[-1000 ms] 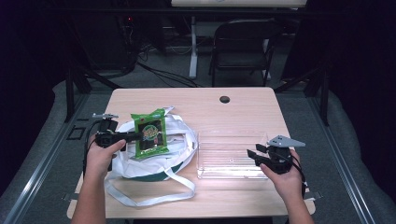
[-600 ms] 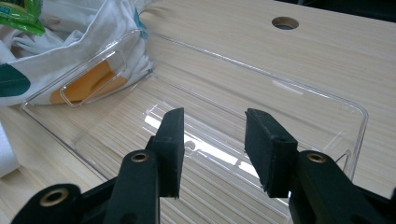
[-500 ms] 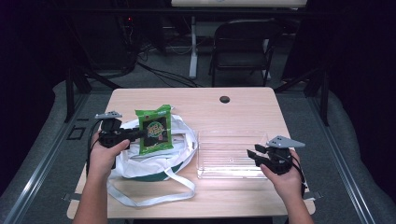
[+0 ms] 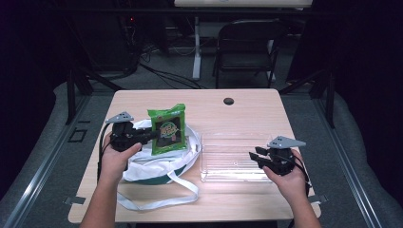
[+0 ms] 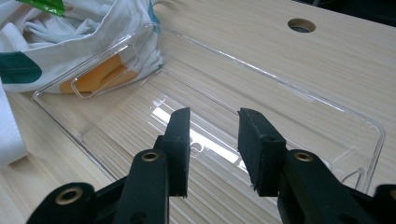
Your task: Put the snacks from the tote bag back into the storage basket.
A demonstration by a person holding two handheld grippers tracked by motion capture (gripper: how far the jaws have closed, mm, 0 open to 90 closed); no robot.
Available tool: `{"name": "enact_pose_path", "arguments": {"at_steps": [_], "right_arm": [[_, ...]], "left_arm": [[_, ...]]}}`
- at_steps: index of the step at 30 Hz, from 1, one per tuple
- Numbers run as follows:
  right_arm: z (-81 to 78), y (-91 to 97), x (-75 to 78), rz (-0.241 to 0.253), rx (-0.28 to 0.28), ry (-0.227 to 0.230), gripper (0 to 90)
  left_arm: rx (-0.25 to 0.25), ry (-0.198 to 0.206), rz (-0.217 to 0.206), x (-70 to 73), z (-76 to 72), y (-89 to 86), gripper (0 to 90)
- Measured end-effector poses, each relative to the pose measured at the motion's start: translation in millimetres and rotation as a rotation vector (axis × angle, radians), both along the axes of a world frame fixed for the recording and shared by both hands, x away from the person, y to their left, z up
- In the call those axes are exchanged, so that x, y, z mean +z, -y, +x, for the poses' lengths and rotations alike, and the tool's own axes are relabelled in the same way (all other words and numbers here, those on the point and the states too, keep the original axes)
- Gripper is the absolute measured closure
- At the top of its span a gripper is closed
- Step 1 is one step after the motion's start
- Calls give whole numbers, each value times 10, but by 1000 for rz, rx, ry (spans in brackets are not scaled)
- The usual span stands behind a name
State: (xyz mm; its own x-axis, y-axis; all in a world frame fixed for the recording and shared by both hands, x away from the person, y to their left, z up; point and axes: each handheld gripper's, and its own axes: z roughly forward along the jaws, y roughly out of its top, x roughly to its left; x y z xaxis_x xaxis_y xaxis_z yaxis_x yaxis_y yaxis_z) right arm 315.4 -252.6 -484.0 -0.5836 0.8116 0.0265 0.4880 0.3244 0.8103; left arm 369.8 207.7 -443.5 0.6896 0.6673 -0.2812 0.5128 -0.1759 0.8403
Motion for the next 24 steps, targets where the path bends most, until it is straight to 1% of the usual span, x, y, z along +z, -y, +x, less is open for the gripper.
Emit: {"name": "enact_pose_path", "arguments": {"at_steps": [1, 3, 4, 5, 7, 10, 11, 12, 13, 14, 16, 17, 18, 20, 21, 24], "right_arm": [[11, -12, 10, -4, 3, 4, 650], [41, -20, 60, -37, 19, -1, 656], [41, -20, 60, -37, 19, -1, 656], [61, -22, 94, -34, 28, -2, 656], [71, -19, 115, -36, 36, -4, 655], [96, -22, 191, -63, 62, -15, 653], [96, -22, 191, -63, 62, -15, 653], [101, -23, 212, -69, 67, -24, 653], [110, -20, 232, -72, 80, -29, 654], [117, -24, 243, -61, 85, -30, 654], [136, -26, 283, -77, 105, -42, 653], [157, -36, 327, -107, 127, -49, 654], [157, -36, 327, -107, 127, -49, 654], [176, -55, 379, -129, 149, -50, 653], [184, -68, 408, -131, 159, -49, 649], [216, -96, 510, -157, 219, -32, 625]], "left_arm": [[-5, 11, -1, 6, -4, 20, 732], [-9, 14, -5, 19, -15, 59, 732], [-12, 19, -1, 25, -18, 75, 732], [-18, 21, -4, 29, -20, 92, 732], [-26, 22, -16, 31, -27, 123, 733], [-37, 28, -20, 30, -32, 165, 733], [-41, 30, -23, 28, -34, 181, 733], [-45, 33, -17, 29, -36, 194, 733], [-49, 35, -15, 32, -39, 207, 733], [-50, 38, -21, 31, -44, 223, 733], [-57, 48, -24, 39, -53, 246, 733], [-62, 54, -29, 41, -57, 260, 733], [-65, 58, -25, 49, -65, 269, 733], [-74, 76, -27, 53, -72, 294, 733], [-72, 77, -28, 54, -79, 309, 733], [-79, 86, -23, 51, -85, 344, 733]]}}
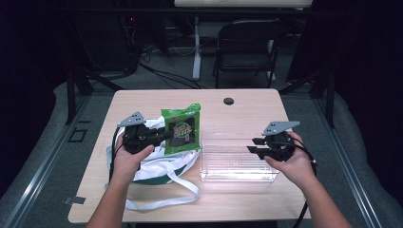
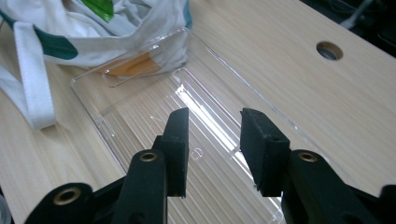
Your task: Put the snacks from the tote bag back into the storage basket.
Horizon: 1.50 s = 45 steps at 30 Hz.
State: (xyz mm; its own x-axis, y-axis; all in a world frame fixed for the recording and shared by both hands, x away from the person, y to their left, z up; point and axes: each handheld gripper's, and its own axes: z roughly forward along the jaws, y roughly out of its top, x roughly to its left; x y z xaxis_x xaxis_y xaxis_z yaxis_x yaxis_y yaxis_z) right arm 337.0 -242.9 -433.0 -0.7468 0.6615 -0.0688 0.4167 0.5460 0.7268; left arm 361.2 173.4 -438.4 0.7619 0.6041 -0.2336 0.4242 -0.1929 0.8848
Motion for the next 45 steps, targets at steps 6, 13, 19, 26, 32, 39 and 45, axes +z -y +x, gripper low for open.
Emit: {"name": "enact_pose_path", "arguments": {"at_steps": [6, 13, 19, 26, 32, 39, 45], "right_arm": [[82, -111, 133, -55, 72, -6, 617], [195, -258, 246, -114, 117, -30, 613], [308, -322, 335, -151, 144, -60, 599], [430, -373, 434, -211, 174, -75, 638], [513, -422, 553, -244, 224, -100, 646], [557, -522, 695, -286, 274, -102, 640], [562, -624, 862, -306, 314, -95, 584]], "left_arm": [[-10, 4, 7, -17, -7, 58, 733], [-18, 7, 12, -15, -22, 112, 733], [-20, 21, 7, -9, -30, 128, 733], [-19, 20, 5, -25, -29, 146, 734], [-26, 26, 8, -25, -34, 173, 734], [-33, 39, 4, -23, -38, 209, 734], [-45, 42, 4, -26, -46, 245, 734]]}}
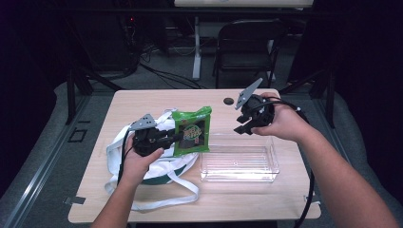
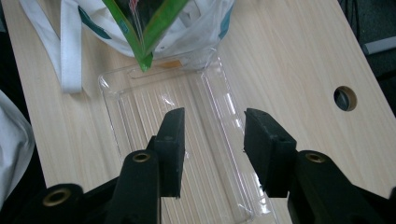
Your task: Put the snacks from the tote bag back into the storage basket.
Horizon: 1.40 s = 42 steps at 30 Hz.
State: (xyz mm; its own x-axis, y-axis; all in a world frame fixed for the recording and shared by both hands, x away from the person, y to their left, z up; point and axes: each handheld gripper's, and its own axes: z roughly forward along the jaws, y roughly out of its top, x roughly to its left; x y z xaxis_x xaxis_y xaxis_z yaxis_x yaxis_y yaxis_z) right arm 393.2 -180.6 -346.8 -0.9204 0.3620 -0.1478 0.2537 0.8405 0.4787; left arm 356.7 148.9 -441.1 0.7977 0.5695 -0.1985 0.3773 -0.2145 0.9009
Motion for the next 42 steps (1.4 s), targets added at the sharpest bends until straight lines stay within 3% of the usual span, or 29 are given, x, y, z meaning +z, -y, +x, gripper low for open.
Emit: {"name": "enact_pose_path", "arguments": {"at_steps": [8, 18, 42], "right_arm": [[19, -132, 172, -16, 41, -5, 493], [45, -258, 262, -30, 65, 5, 428], [12, -594, 368, -100, 160, 78, 408]], "left_arm": [[-12, 5, -5, -17, -10, 50, 734], [-30, -5, -15, -15, -23, 90, 734], [-70, -4, -5, -24, -30, 158, 735]]}}
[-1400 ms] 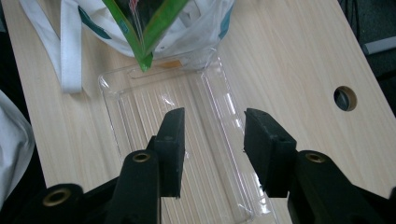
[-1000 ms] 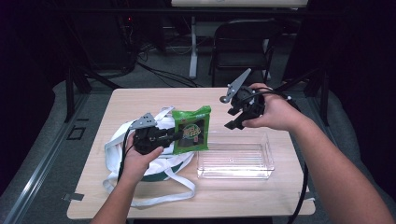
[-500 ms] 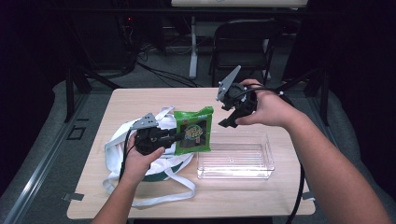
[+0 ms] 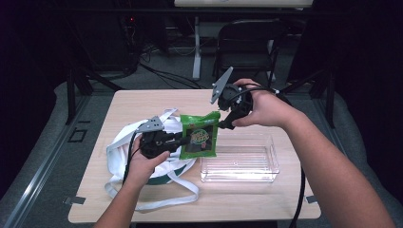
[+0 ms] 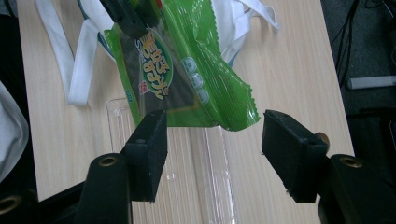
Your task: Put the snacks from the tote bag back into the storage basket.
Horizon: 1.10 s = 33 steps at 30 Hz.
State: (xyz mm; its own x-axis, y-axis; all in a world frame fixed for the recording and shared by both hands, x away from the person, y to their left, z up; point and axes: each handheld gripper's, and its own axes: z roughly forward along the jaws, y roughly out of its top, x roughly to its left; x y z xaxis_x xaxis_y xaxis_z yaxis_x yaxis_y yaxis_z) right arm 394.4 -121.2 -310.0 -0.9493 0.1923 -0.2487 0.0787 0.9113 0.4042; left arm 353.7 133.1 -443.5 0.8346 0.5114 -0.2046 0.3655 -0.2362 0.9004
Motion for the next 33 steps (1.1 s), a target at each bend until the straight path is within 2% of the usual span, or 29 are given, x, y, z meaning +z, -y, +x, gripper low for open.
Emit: {"name": "enact_pose_path", "arguments": {"at_steps": [16, 22, 27, 33], "right_arm": [[-37, -233, -27, -17, 63, 16, 395], [-45, -357, -113, -46, 87, -5, 388], [-41, -399, -165, -61, 92, -13, 388], [-28, -429, -248, -105, 103, -34, 399]], "left_arm": [[-25, -2, 14, -14, -21, 79, 734], [-31, 3, 19, -16, -26, 92, 734], [-41, 9, 13, -9, -34, 98, 735], [-55, 19, 1, 13, -59, 113, 735]]}}
